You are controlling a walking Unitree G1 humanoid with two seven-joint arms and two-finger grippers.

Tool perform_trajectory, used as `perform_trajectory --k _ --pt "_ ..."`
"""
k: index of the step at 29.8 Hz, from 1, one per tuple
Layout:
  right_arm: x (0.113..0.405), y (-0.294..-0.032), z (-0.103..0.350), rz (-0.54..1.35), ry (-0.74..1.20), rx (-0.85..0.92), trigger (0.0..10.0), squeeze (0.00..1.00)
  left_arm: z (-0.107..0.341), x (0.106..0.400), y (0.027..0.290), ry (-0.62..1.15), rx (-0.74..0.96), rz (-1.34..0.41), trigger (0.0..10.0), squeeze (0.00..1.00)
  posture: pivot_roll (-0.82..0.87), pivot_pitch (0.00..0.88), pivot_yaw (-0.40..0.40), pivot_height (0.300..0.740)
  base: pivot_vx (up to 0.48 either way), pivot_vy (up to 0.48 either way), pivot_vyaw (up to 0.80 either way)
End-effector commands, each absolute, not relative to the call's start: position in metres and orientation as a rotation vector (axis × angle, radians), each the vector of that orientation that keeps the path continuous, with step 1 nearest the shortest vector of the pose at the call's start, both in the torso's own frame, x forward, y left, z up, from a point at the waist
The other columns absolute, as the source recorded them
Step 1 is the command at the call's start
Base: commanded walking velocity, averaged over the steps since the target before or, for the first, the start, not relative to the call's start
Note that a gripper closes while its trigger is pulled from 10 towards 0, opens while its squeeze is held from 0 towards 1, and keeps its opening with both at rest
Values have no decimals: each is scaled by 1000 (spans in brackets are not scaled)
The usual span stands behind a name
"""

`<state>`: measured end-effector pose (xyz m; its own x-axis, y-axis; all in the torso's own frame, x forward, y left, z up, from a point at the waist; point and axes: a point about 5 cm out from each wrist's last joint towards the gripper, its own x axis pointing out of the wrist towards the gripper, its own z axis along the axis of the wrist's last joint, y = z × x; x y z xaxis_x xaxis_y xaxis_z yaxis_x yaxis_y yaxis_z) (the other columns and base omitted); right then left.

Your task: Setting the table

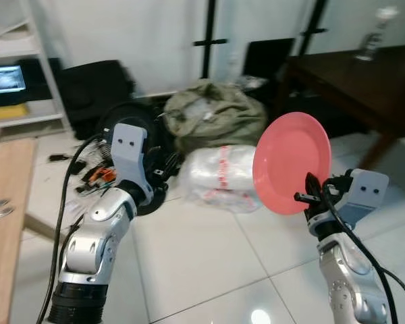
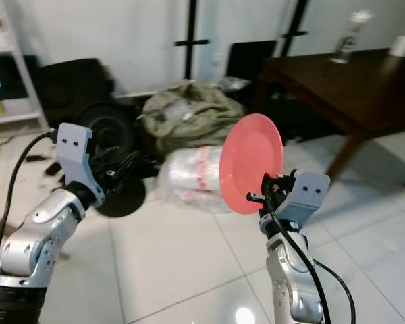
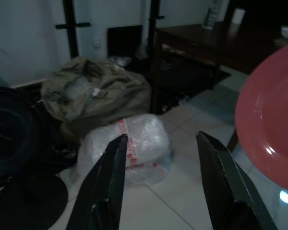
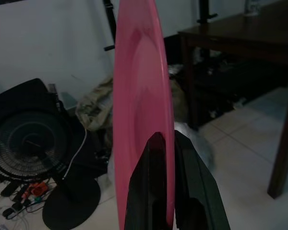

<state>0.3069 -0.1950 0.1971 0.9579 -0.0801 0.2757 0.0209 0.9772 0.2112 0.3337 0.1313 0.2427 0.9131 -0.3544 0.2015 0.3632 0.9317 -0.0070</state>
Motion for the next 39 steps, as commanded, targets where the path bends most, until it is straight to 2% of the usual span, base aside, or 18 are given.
perform_trajectory --k 1,39 --pt "306 -196 194 -53 -282 206 10000 0 238 333 131 -186 -55 -371 10000 0 104 122 71 740 0 0 -800" --pt "305 -196 194 -52 -281 206 10000 0 238 335 130 -220 -28 -359 10000 0 96 126 71 740 0 0 -800"
